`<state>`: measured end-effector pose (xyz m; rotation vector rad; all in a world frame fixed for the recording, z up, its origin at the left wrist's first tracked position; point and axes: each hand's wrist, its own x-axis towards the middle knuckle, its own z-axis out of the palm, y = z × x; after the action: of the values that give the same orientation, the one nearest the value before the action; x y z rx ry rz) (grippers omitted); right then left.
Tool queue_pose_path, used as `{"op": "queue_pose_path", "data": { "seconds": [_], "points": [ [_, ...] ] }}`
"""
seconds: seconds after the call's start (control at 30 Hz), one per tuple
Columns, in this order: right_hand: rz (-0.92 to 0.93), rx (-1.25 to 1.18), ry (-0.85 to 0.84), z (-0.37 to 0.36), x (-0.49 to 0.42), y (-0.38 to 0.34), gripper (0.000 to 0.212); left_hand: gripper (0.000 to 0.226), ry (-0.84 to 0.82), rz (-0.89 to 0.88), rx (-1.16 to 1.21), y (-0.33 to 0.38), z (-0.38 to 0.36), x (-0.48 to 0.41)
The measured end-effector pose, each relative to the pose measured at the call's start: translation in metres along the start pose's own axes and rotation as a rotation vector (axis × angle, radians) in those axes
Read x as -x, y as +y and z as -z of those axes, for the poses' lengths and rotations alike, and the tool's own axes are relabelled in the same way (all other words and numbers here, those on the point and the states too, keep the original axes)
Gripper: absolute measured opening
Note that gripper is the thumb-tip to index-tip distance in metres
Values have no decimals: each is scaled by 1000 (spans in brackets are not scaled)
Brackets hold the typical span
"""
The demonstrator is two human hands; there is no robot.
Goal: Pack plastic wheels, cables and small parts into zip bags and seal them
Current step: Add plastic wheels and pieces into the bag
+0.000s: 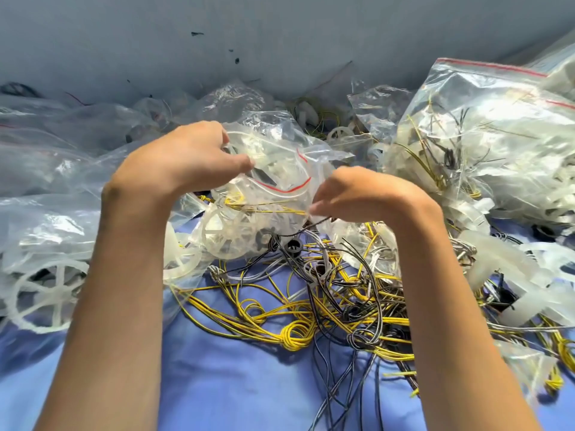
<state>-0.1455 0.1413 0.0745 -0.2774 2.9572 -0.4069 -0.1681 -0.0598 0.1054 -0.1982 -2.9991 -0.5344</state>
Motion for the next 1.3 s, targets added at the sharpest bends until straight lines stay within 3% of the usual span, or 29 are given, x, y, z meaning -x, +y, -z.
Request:
{"op": "queue_pose_path", "data": {
  "seconds": [0.13, 0.23, 0.3, 0.4, 0.63, 0.83, 1.0, 1.13, 1.3],
  "points": [
    [-15, -166, 468, 14, 2, 4, 25, 49, 41, -43, 4, 1, 3, 0],
    [25, -336, 630, 23, 6, 0, 17, 37, 121, -129, 56, 6, 4, 2],
    [66, -457, 626, 26, 9, -2, 8, 27, 184, -218, 122, 11, 3, 6],
    [104, -532, 656, 30, 11, -3, 17, 18, 258, -389, 216, 22, 2, 15],
    [150, -896, 675, 38, 22, -11, 14, 25, 355, -554, 420, 54, 3, 32],
    [265, -1199, 617, 45, 32, -13, 21, 18, 210, -514, 504, 58, -2, 33],
    [335, -1336, 608, 47, 33, -8, 28, 4, 136, -499, 411, 49, -1, 31],
    [391, -1474, 599, 49, 32, -7, 23, 12, -2, -475, 444, 47, -3, 31],
    [387, -1494, 596, 47, 28, -13, 40, 22, -225, -465, 510, 56, -4, 32]
  ]
}}
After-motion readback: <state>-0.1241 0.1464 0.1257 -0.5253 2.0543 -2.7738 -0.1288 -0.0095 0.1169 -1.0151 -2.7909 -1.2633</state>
